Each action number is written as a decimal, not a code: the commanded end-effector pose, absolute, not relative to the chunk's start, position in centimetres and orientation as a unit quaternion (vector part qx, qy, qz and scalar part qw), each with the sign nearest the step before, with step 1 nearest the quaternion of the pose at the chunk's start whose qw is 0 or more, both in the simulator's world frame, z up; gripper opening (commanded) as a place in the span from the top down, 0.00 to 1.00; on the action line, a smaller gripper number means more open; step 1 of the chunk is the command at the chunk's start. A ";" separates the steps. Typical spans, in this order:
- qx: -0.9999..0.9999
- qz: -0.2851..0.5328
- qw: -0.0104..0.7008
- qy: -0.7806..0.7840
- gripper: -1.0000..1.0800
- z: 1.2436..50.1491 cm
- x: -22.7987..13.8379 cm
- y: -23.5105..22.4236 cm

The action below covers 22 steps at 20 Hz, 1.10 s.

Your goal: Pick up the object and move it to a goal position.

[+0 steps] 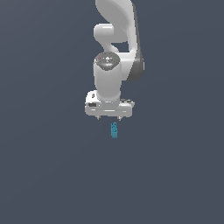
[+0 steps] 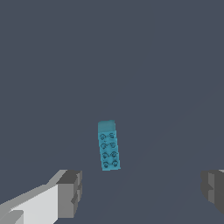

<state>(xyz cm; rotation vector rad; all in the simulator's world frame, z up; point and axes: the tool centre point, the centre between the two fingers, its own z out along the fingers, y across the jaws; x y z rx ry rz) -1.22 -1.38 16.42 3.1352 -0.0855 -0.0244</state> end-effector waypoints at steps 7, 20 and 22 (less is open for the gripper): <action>0.999 -0.019 0.013 -0.028 0.04 16.2 -1.9 -3.6; 1.000 -0.018 0.013 -0.016 0.04 14.3 -2.1 -3.1; 1.000 -0.015 0.012 -0.010 0.04 13.4 -2.2 -2.6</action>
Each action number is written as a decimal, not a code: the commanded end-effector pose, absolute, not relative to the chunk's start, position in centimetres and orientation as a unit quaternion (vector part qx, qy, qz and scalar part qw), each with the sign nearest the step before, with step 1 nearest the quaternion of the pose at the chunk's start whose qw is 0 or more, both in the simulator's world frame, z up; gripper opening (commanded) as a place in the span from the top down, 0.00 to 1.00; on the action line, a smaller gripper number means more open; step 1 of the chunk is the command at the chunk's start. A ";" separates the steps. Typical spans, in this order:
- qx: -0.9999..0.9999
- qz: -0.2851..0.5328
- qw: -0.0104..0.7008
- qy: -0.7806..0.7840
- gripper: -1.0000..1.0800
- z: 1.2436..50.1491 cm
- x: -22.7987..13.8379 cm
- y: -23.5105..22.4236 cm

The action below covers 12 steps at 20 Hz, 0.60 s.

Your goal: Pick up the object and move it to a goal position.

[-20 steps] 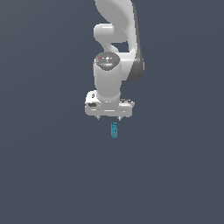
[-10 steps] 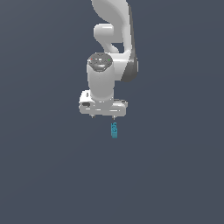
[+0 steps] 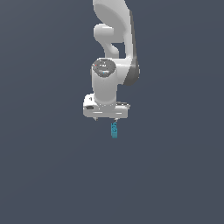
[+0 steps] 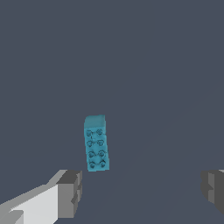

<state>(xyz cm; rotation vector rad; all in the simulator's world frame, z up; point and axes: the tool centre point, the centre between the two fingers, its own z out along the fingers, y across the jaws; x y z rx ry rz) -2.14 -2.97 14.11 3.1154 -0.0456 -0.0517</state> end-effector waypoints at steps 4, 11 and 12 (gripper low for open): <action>1.000 -0.010 0.008 0.005 0.04 11.1 -2.4 -1.2; 1.000 -0.002 0.002 0.026 0.04 8.0 -3.0 0.7; 1.000 -0.001 0.001 0.027 0.04 7.8 -3.0 0.8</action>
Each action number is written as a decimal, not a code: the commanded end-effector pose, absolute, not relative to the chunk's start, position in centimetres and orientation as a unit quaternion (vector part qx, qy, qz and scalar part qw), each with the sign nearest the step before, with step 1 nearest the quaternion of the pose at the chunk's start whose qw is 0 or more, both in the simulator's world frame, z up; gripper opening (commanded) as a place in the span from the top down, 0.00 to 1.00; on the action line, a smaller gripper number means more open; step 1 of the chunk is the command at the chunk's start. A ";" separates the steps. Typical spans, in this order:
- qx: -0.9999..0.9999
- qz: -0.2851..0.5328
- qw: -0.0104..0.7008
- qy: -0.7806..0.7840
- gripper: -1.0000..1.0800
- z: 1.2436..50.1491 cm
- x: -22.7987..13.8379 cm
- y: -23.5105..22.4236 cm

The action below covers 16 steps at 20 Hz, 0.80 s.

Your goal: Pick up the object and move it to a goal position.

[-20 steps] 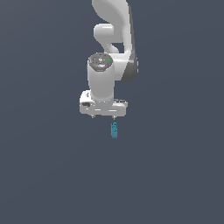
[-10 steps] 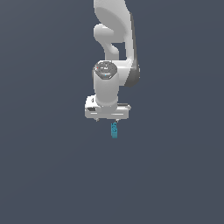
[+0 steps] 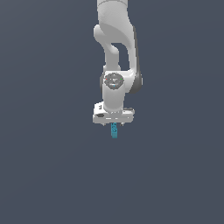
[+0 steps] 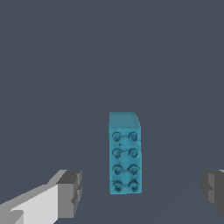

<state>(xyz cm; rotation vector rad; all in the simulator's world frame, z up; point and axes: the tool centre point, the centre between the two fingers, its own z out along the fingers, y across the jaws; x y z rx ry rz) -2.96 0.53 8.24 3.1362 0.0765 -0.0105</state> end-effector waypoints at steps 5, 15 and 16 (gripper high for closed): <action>1.000 0.000 0.000 0.031 0.04 7.2 -3.2 1.1; 1.000 -0.001 0.000 0.031 0.04 4.6 -3.3 1.1; 1.000 -0.001 0.000 0.031 0.04 4.1 -3.3 1.1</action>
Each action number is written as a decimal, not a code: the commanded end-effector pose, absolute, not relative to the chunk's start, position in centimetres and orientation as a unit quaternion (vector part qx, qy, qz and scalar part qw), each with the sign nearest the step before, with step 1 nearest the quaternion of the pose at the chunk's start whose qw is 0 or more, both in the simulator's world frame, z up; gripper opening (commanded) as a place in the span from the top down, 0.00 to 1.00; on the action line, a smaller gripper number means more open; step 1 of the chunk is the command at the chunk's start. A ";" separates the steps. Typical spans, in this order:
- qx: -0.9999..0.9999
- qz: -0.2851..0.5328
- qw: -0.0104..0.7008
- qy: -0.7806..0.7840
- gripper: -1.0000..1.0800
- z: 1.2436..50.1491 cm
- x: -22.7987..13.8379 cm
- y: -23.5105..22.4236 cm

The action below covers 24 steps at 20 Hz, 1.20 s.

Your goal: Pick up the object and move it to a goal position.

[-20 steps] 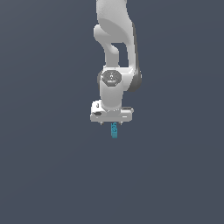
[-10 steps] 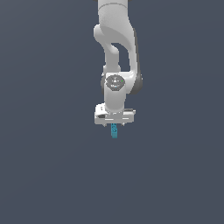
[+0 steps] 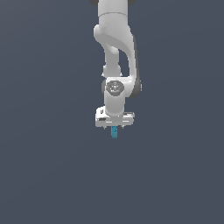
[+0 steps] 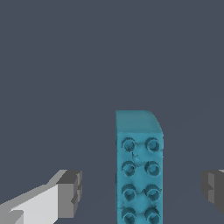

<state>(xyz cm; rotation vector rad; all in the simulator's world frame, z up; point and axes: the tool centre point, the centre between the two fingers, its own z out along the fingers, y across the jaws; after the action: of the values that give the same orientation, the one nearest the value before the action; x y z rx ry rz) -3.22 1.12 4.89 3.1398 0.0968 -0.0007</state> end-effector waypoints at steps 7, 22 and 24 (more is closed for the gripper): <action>1.000 0.000 0.000 0.031 0.04 2.2 -3.2 1.1; 1.000 0.000 0.000 0.031 1.00 2.4 -3.3 1.0; 1.000 0.000 0.000 0.031 1.00 2.7 -3.5 0.8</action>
<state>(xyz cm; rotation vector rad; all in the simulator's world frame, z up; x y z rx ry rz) -3.45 0.98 2.47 3.1401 0.0986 -0.0031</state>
